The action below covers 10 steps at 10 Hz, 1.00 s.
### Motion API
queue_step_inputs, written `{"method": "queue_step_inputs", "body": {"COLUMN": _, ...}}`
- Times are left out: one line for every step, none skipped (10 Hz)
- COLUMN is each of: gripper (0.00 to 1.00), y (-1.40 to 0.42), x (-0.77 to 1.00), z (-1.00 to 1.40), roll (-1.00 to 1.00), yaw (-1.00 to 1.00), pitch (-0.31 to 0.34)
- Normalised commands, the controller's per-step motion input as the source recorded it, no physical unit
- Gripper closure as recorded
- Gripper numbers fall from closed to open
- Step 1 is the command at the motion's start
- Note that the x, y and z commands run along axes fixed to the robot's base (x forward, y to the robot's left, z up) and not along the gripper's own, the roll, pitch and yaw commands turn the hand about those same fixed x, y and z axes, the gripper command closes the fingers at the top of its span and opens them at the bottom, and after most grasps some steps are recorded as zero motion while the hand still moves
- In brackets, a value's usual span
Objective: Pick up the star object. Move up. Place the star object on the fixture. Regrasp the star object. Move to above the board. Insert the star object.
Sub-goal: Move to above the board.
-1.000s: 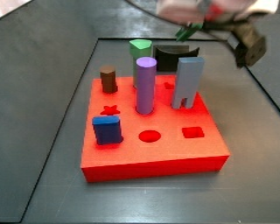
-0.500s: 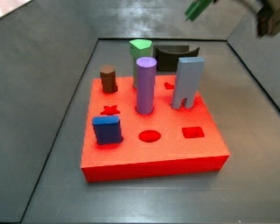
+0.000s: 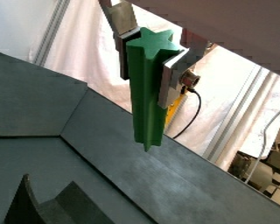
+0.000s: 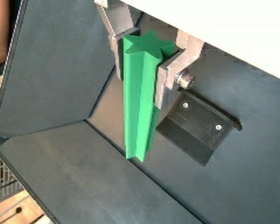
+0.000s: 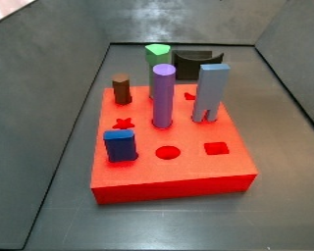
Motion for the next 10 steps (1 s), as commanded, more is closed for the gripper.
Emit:
{"method": "queue_step_inputs", "body": {"gripper": 1.00, "y": -0.02, "x": 0.06, "z": 0.05, "roll": 0.00, "yaw": 0.20, "pitch": 0.047}}
{"method": "queue_step_inputs", "body": {"gripper": 1.00, "y": -1.00, "x": -0.90, "z": 0.40, "roll": -1.00, "yaw": 0.05, "pitch": -0.056}}
{"method": "queue_step_inputs", "body": {"gripper": 1.00, "y": -1.00, "x": -0.90, "z": 0.41, "roll": -1.00, "yaw": 0.04, "pitch": -0.071}}
{"method": "queue_step_inputs", "body": {"gripper": 1.00, "y": -1.00, "x": -0.97, "z": 0.43, "roll": -1.00, "yaw": 0.04, "pitch": -0.110}}
{"method": "queue_step_inputs", "body": {"gripper": 1.00, "y": -0.97, "x": -1.00, "z": 0.40, "roll": -1.00, "yaw": 0.04, "pitch": -0.140}}
{"method": "queue_step_inputs", "body": {"gripper": 1.00, "y": -0.96, "x": -1.00, "z": 0.41, "roll": -1.00, "yaw": 0.04, "pitch": -0.161}}
{"method": "queue_step_inputs", "body": {"gripper": 1.00, "y": -0.93, "x": -1.00, "z": 0.40, "roll": -1.00, "yaw": 0.04, "pitch": -0.174}}
{"method": "queue_step_inputs", "body": {"gripper": 1.00, "y": -0.87, "x": -1.00, "z": 0.37, "roll": -1.00, "yaw": 0.04, "pitch": -0.193}}
{"method": "queue_step_inputs", "body": {"gripper": 1.00, "y": -0.83, "x": -0.98, "z": 0.35, "roll": -1.00, "yaw": 0.03, "pitch": -0.199}}
{"method": "queue_step_inputs", "body": {"gripper": 1.00, "y": -0.45, "x": -0.62, "z": 0.21, "roll": -1.00, "yaw": 0.02, "pitch": -0.229}}
